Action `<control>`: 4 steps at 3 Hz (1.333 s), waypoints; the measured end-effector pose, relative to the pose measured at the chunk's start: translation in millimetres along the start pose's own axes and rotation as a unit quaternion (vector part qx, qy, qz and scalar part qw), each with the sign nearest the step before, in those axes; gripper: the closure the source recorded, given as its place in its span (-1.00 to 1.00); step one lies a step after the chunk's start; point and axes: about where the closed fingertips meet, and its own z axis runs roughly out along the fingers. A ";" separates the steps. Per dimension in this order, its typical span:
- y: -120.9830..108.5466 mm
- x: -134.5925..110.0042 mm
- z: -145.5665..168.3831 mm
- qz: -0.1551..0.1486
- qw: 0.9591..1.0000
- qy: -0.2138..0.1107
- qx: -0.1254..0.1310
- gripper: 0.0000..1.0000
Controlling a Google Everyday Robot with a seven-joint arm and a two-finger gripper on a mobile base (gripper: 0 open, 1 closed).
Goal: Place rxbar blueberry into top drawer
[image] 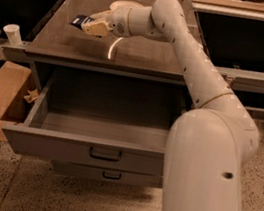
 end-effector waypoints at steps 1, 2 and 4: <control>50.8 11.8 -17.2 0.002 0.999 -0.015 -0.038 1.00; 52.1 11.7 -16.5 -0.002 0.999 -0.014 -0.043 1.00; 79.6 -1.6 -41.6 -0.072 0.994 -0.003 -0.076 1.00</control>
Offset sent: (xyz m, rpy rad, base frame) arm -0.0371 -0.0096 0.0032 0.0317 -0.0065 0.0469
